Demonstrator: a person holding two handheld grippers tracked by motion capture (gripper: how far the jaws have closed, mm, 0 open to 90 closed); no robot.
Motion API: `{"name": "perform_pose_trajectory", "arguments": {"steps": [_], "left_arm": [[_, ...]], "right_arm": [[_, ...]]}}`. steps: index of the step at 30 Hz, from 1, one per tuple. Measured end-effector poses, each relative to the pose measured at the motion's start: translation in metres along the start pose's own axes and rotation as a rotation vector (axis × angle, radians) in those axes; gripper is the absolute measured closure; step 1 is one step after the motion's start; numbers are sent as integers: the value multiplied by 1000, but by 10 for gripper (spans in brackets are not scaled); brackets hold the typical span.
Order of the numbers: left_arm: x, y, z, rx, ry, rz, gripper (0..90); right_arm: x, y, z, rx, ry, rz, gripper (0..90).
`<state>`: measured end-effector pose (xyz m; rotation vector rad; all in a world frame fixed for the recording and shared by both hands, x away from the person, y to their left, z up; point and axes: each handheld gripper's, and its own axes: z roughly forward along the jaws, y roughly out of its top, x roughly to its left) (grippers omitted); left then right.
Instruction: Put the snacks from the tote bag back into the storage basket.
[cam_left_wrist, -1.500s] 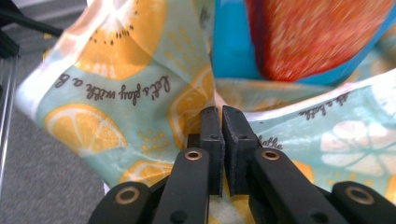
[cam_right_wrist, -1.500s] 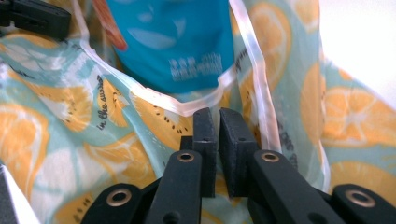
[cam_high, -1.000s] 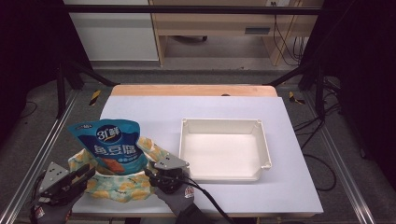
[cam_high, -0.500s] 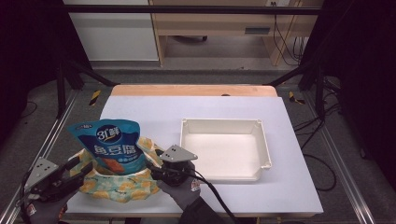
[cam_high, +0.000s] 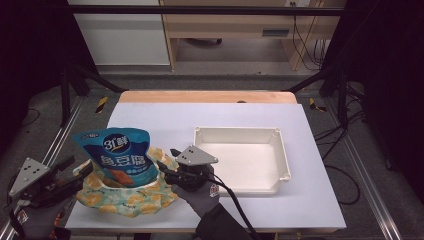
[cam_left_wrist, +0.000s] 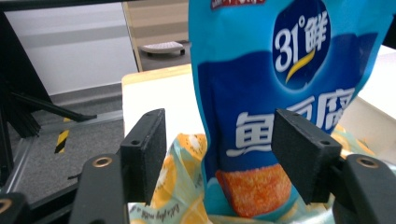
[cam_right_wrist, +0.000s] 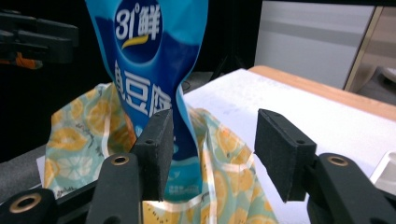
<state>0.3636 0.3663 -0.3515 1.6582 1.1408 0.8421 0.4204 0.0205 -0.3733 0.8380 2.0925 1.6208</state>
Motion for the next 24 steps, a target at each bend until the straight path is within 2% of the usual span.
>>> {"name": "perform_pose_trajectory", "arguments": {"steps": [3, 7, 13, 24], "left_arm": [[-1, 3, 2, -2, 8, 10, 320], [1, 7, 2, -14, 18, -4, 294], [5, 13, 2, -35, 17, -15, 284], [12, 31, 8, -76, -25, -42, 294]], "right_arm": [[-1, 5, -3, -16, -4, -6, 470], [-3, 11, -4, -25, 3, 2, 470], [-5, 21, -3, -39, 4, -11, 475], [-3, 40, 8, -53, 19, -8, 490]]}}
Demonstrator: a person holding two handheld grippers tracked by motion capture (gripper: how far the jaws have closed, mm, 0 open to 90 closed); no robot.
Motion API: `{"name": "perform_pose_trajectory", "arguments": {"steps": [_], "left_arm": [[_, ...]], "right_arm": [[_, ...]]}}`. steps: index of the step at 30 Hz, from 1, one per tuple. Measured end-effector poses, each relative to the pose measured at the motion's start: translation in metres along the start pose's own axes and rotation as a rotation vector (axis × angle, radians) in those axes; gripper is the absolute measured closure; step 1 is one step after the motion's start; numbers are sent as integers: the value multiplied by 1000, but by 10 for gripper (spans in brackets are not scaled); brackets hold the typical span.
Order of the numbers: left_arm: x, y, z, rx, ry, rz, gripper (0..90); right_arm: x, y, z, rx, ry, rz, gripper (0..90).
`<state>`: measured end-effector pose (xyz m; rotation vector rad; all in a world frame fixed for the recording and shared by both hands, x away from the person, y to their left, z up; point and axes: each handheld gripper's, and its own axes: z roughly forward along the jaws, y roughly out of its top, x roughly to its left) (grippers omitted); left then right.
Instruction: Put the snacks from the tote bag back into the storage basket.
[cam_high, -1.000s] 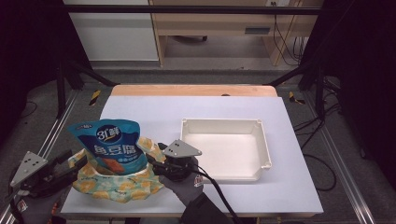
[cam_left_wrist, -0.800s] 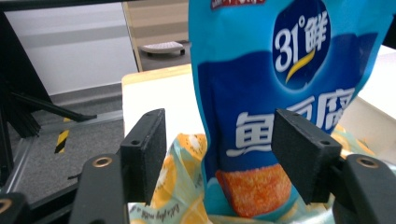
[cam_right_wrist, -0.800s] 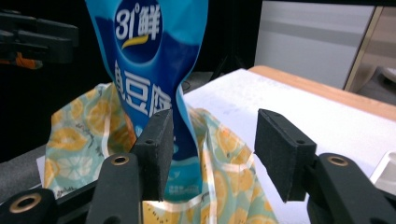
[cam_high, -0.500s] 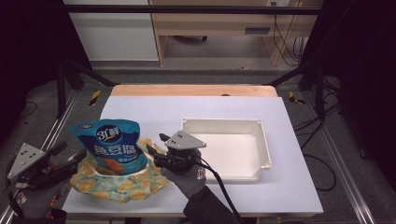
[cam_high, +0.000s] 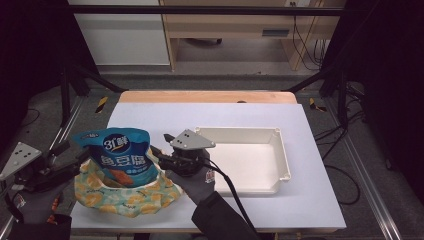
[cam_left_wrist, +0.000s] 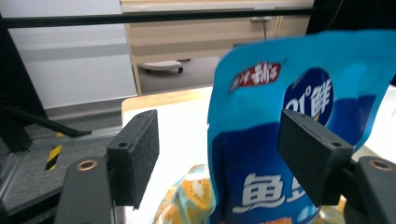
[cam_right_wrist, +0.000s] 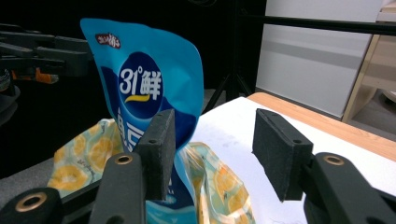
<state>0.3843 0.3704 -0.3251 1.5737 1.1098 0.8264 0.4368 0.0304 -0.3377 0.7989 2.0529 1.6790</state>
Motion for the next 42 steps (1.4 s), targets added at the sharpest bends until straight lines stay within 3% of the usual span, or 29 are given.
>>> {"name": "perform_pose_trajectory", "arguments": {"steps": [8, 15, 26, 42], "left_arm": [[3, 10, 8, -2, -24, -17, 330], [4, 9, 16, -2, -43, -22, 394], [3, 6, 20, -15, -76, -26, 606], [4, 5, 18, -7, -77, -39, 834]], "right_arm": [[2, 10, 11, -3, 9, -10, 478], [3, 15, 21, 0, 13, -13, 479], [6, 16, 34, 20, 22, -25, 635], [9, 15, 45, 28, -3, -18, 828]]}}
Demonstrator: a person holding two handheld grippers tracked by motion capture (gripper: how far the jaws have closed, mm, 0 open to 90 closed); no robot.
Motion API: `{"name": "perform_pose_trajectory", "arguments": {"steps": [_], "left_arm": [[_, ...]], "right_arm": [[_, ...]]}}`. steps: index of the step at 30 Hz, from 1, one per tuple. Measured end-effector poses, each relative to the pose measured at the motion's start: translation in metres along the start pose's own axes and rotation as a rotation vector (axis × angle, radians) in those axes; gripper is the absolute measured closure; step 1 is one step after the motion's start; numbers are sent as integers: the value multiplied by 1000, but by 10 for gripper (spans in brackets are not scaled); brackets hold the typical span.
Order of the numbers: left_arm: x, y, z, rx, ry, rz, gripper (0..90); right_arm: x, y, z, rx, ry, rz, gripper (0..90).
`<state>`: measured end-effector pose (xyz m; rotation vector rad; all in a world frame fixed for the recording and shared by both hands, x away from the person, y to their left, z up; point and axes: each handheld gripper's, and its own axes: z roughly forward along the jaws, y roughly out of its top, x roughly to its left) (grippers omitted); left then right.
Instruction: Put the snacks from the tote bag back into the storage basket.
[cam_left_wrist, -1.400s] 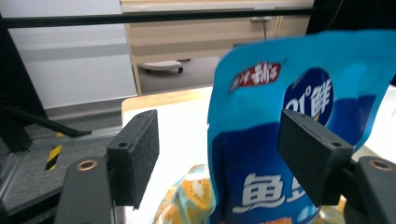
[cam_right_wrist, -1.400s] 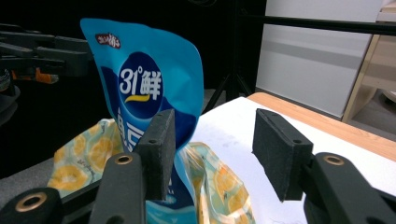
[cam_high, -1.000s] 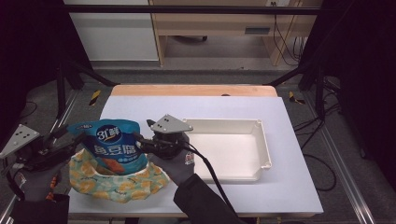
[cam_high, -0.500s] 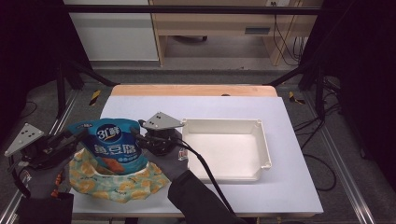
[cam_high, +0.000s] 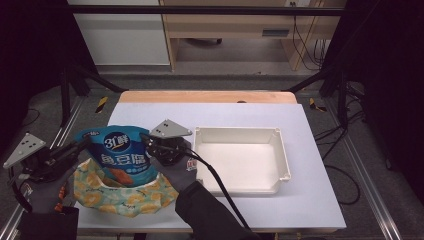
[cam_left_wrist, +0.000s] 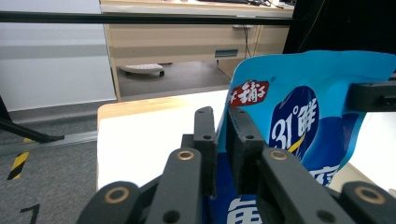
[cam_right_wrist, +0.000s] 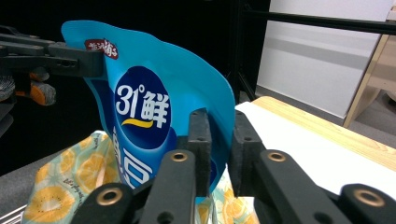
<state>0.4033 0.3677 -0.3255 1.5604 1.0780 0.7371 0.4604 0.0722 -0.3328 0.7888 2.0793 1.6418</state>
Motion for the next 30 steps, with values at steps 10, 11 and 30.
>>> {"name": "perform_pose_trajectory", "arguments": {"steps": [10, 11, 30], "left_arm": [[-4, 1, 0, 7, 20, 11, 891], [-4, 1, -1, 7, 22, 12, 892], [-14, 12, -16, -57, 37, 14, 898]], "right_arm": [[0, 2, -1, 14, 17, 3, 900], [0, 2, -1, 16, 18, 4, 900], [7, 20, -12, -20, 26, -22, 900]]}}
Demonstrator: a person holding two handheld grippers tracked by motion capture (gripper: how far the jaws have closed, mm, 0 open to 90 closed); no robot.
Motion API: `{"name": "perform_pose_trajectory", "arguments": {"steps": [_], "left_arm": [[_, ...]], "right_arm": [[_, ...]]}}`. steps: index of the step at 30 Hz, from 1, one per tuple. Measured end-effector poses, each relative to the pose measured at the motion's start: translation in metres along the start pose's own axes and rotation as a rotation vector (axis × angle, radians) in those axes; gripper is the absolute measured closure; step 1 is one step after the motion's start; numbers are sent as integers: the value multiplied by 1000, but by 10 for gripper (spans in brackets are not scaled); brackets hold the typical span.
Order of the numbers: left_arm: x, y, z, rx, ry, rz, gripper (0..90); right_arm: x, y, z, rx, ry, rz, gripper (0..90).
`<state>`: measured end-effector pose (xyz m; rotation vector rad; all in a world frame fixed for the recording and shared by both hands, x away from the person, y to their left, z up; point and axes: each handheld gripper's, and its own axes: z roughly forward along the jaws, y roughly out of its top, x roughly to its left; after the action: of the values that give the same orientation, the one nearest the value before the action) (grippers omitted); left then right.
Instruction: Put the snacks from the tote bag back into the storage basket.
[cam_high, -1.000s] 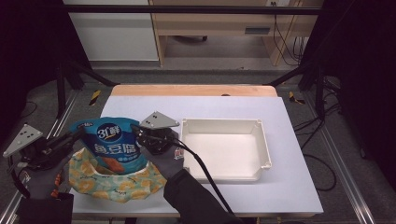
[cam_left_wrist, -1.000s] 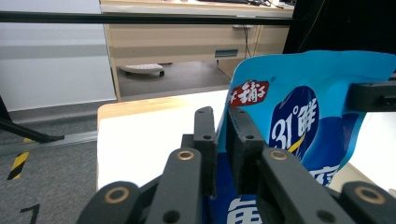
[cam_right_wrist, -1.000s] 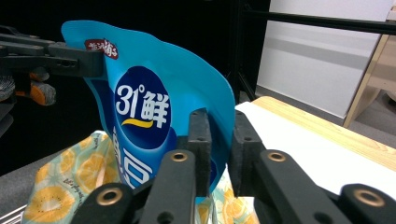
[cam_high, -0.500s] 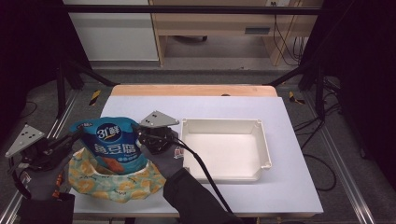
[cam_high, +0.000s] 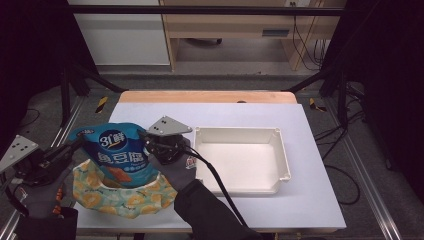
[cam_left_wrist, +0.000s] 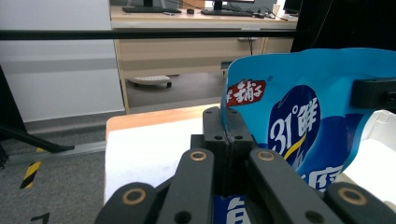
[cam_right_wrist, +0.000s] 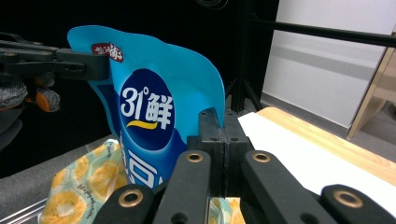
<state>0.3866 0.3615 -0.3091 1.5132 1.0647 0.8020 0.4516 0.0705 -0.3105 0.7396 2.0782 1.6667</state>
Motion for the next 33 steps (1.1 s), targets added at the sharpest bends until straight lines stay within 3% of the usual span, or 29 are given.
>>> {"name": "perform_pose_trajectory", "arguments": {"steps": [15, 33], "left_arm": [[-14, 21, -15, -59, -1, 30, 898], [-27, 53, -20, -82, -7, 44, 898]], "right_arm": [[3, 20, -18, -45, 6, -28, 900], [3, 49, -39, -74, 5, -52, 900]]}}
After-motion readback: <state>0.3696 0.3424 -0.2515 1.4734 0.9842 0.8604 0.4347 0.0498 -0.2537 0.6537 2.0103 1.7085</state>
